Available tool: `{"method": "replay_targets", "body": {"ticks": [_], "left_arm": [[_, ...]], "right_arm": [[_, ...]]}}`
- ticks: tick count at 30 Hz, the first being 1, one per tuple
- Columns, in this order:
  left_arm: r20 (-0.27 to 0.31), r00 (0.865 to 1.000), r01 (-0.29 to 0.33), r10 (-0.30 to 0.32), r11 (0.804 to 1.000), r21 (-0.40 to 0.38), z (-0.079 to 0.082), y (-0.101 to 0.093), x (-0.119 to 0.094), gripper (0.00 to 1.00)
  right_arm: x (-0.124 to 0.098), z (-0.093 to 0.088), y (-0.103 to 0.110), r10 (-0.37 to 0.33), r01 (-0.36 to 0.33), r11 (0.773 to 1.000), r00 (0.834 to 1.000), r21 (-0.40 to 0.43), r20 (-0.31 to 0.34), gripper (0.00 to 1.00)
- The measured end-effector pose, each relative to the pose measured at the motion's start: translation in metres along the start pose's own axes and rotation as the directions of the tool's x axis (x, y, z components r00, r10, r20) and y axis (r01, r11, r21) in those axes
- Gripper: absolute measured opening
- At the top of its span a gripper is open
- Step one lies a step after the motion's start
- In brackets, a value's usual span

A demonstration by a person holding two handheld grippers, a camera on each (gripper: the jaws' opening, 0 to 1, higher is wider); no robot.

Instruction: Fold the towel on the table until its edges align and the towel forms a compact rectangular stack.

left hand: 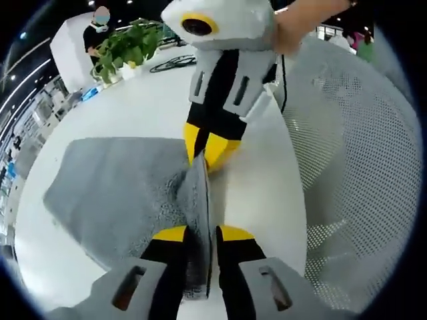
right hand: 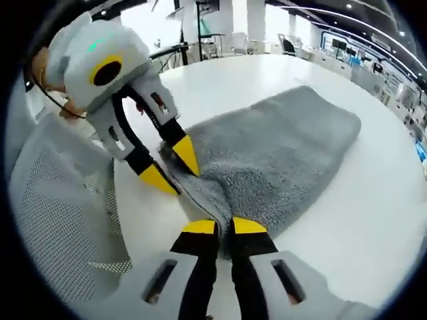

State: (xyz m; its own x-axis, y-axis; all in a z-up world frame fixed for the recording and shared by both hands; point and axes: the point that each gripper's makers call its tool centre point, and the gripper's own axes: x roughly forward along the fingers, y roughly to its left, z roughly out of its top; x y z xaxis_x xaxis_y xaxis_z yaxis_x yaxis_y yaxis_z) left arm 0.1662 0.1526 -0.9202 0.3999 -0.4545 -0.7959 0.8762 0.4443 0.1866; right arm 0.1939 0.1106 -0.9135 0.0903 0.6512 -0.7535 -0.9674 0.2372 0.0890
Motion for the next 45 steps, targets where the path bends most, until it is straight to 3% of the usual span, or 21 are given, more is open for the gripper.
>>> {"method": "replay_targets", "body": {"ticks": [6,11,14,19,27,38,45], "left_arm": [[-0.024,0.998,-0.051,0.050,0.998,-0.026,0.000,0.007,-0.001,0.16],[-0.042,0.995,-0.093,0.095,0.994,0.051,0.001,0.012,0.003,0.11],[-0.036,0.995,-0.090,0.092,0.995,0.053,0.002,0.013,0.004,0.08],[0.002,0.997,-0.071,0.071,0.997,-0.026,0.005,0.018,-0.004,0.04],[0.003,0.998,-0.070,0.070,0.997,0.036,0.014,0.022,-0.015,0.04],[0.050,0.994,-0.095,0.094,0.995,0.036,0.035,0.035,-0.048,0.04],[0.058,0.997,-0.057,0.054,0.996,0.067,0.043,0.025,-0.066,0.04]], "right_arm": [[-0.008,0.015,0.000,0.035,-0.038,0.996,0.999,0.079,0.032,0.03],[-0.009,0.018,0.002,0.036,-0.037,0.999,0.999,0.037,0.025,0.02],[-0.010,0.019,0.002,0.030,-0.031,0.999,0.999,0.016,0.023,0.02],[-0.012,0.021,0.000,0.032,-0.033,0.999,0.999,0.023,0.039,0.02],[-0.021,0.033,-0.003,0.028,-0.028,1.000,0.999,0.008,0.046,0.02],[-0.040,0.050,-0.003,0.041,-0.039,0.999,0.996,-0.022,0.083,0.02],[-0.054,0.053,0.012,0.066,-0.059,0.995,0.995,-0.085,0.081,0.02]]}}
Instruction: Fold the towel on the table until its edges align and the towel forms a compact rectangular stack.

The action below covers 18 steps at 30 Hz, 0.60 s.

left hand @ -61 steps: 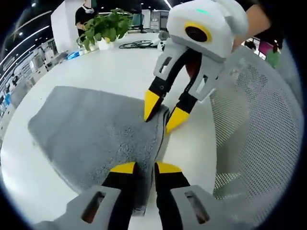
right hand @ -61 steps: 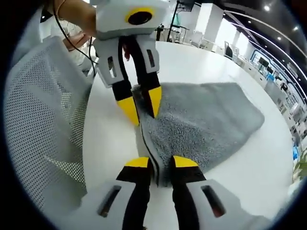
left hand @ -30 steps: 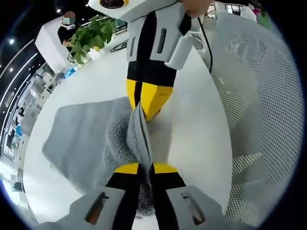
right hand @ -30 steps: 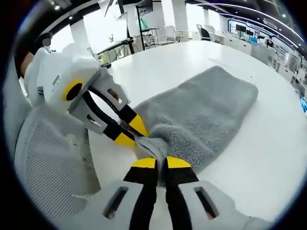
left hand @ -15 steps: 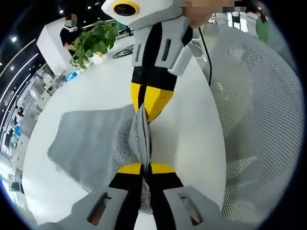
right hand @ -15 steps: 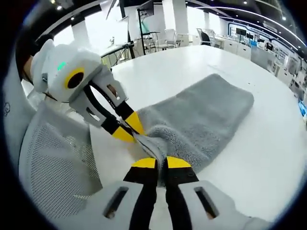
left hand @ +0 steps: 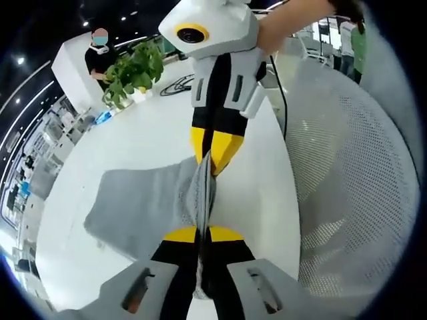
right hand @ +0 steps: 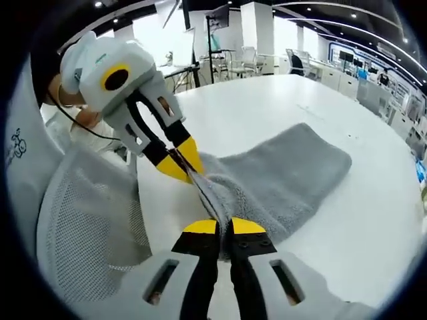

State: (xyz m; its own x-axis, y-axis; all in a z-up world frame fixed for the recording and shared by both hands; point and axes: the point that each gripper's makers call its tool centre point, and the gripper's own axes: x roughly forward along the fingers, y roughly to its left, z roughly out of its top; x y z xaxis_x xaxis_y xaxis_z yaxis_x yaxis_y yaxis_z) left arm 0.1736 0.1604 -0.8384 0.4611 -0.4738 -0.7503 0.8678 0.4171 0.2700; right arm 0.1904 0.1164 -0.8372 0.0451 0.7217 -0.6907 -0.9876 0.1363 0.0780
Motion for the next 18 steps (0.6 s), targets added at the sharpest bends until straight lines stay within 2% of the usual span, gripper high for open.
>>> {"method": "replay_targets", "body": {"ticks": [6,9,16,18], "left_arm": [[-0.005,0.999,0.040,-0.040,0.999,0.037,0.006,-0.011,-0.015,0.04],[0.000,0.998,0.070,-0.070,0.997,-0.007,0.012,-0.018,-0.026,0.04],[0.029,0.994,0.105,-0.104,0.994,-0.018,0.028,-0.028,-0.043,0.04],[0.045,0.990,0.137,-0.135,0.989,-0.052,0.033,-0.032,-0.046,0.04]], "right_arm": [[-0.009,0.001,0.020,0.037,-0.037,0.998,0.999,-0.041,-0.004,0.02],[-0.018,0.004,0.031,0.051,-0.051,0.998,0.999,-0.039,-0.002,0.02],[-0.038,0.009,0.046,0.073,-0.072,0.996,0.997,-0.054,0.011,0.03],[-0.043,0.010,0.048,0.077,-0.076,0.995,0.997,-0.057,0.012,0.03]]}}
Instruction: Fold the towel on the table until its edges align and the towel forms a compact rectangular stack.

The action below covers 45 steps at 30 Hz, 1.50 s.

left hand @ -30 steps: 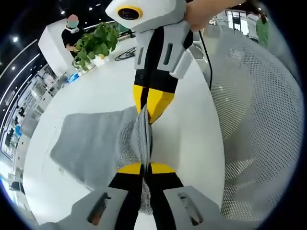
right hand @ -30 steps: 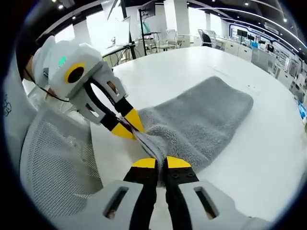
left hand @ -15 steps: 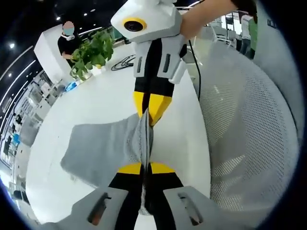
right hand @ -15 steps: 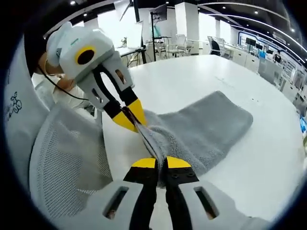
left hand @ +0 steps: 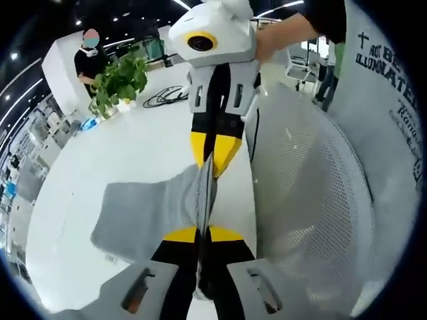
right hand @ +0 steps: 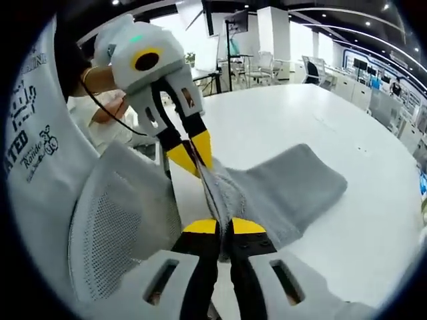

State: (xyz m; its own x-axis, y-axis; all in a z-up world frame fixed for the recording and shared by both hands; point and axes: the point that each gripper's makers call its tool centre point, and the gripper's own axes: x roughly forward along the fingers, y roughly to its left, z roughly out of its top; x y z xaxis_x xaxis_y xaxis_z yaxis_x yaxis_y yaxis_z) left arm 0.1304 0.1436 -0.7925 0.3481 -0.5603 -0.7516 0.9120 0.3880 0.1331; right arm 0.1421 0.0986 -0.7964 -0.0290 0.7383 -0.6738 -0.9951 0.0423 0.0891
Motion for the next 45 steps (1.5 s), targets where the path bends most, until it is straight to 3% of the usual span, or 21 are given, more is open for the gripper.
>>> {"method": "replay_targets", "body": {"ticks": [9,13,15,16,19,23,30,36,41,45], "left_arm": [[0.033,0.999,0.038,-0.037,0.999,-0.037,0.013,0.004,-0.009,0.04],[0.064,0.998,0.031,-0.026,0.996,-0.085,0.014,0.014,-0.009,0.03],[0.072,0.997,0.030,-0.023,0.994,-0.103,0.015,0.020,-0.009,0.03],[0.072,0.997,0.026,-0.019,0.994,-0.104,0.015,0.023,-0.009,0.03],[0.084,0.996,0.023,-0.012,0.991,-0.128,0.016,0.029,-0.009,0.03],[0.094,0.996,0.020,-0.005,0.987,-0.161,0.018,0.038,-0.007,0.03],[0.104,0.995,0.030,-0.007,0.975,-0.222,0.017,0.052,-0.004,0.03],[0.105,0.994,0.029,-0.006,0.975,-0.219,0.020,0.064,-0.006,0.04],[0.108,0.994,0.051,-0.029,0.977,-0.208,0.023,0.072,-0.008,0.04],[0.122,0.992,0.057,-0.032,0.976,-0.209,0.028,0.084,-0.014,0.04]], "right_arm": [[-0.011,0.007,0.001,-0.005,0.004,1.000,1.000,0.017,0.030,0.03],[-0.011,0.010,-0.004,-0.008,0.009,1.000,0.999,-0.029,0.050,0.05],[-0.010,0.013,-0.008,-0.018,0.026,0.994,0.997,-0.105,0.074,0.06],[-0.009,0.013,-0.011,-0.021,0.033,0.989,0.996,-0.147,0.081,0.08],[-0.006,0.013,-0.010,-0.018,0.028,0.994,0.996,-0.110,0.090,0.17],[-0.003,0.015,-0.015,-0.044,0.056,0.991,0.994,-0.121,0.100,0.33],[-0.003,0.009,-0.022,-0.114,0.126,0.980,0.990,-0.154,0.089,0.32],[-0.001,0.005,-0.033,-0.151,0.161,0.975,0.985,-0.154,0.078,0.18],[-0.006,0.016,-0.042,-0.154,0.163,0.984,0.982,-0.075,0.113,0.09],[-0.014,0.031,-0.050,-0.149,0.151,0.988,0.975,-0.001,0.163,0.08]]}}
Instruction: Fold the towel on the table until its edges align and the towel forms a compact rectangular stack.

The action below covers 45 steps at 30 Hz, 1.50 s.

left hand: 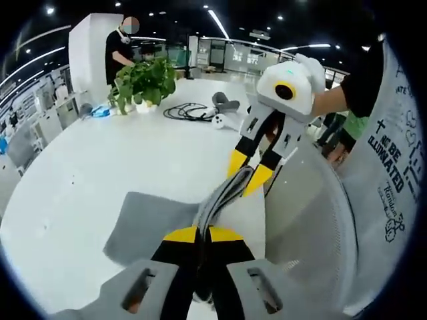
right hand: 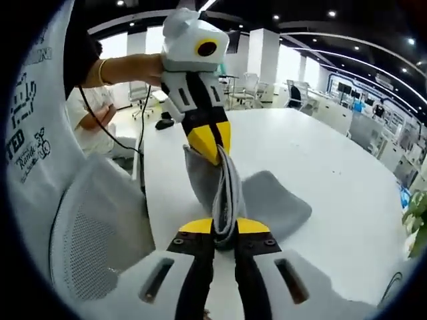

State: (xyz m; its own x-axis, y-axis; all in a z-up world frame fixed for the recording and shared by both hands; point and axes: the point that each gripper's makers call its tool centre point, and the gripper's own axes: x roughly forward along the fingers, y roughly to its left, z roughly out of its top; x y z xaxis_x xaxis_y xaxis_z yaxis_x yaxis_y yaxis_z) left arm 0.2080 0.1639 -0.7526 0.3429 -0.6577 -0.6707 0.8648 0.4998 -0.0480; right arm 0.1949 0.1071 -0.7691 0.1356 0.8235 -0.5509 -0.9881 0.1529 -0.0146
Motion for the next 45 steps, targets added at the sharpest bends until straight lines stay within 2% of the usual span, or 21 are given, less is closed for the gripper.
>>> {"method": "replay_targets", "body": {"ticks": [4,7,14,17,21,27,31,41,45], "left_arm": [[0.014,1.000,0.002,-0.002,1.000,-0.001,0.008,0.013,-0.004,0.04],[0.034,0.999,0.008,-0.008,1.000,-0.017,0.013,0.023,-0.006,0.04],[0.012,1.000,0.013,-0.013,1.000,-0.010,0.010,0.045,0.004,0.04],[0.006,1.000,0.014,-0.014,1.000,-0.019,0.007,0.056,0.007,0.04],[0.010,1.000,0.017,-0.017,0.999,-0.050,0.004,0.076,0.013,0.04],[-0.003,1.000,0.017,-0.017,0.997,-0.075,-0.001,0.099,0.025,0.04],[-0.003,1.000,0.009,-0.009,0.995,-0.104,-0.007,0.115,0.034,0.04],[-0.028,1.000,-0.001,-0.003,0.992,-0.129,-0.024,0.141,0.056,0.05],[-0.040,0.999,-0.027,0.022,0.991,-0.130,-0.033,0.150,0.064,0.05]], "right_arm": [[0.001,0.011,-0.016,0.003,-0.006,0.996,0.999,0.092,0.039,0.07],[0.002,0.017,-0.027,0.001,-0.007,0.994,0.999,0.111,0.055,0.07],[0.015,0.021,-0.056,-0.012,0.003,0.986,0.999,0.166,0.049,0.06],[0.021,0.023,-0.067,-0.005,-0.011,0.975,0.997,0.224,0.072,0.06],[0.030,0.024,-0.083,-0.006,-0.016,0.966,0.996,0.259,0.087,0.06],[0.048,0.020,-0.108,-0.021,-0.012,0.948,0.995,0.318,0.101,0.06],[0.060,0.014,-0.127,-0.040,-0.009,0.917,0.992,0.398,0.117,0.06],[0.086,-0.002,-0.148,-0.063,0.009,0.892,0.992,0.453,0.105,0.05],[0.097,-0.010,-0.155,-0.068,0.016,0.881,0.993,0.473,0.093,0.05]]}}
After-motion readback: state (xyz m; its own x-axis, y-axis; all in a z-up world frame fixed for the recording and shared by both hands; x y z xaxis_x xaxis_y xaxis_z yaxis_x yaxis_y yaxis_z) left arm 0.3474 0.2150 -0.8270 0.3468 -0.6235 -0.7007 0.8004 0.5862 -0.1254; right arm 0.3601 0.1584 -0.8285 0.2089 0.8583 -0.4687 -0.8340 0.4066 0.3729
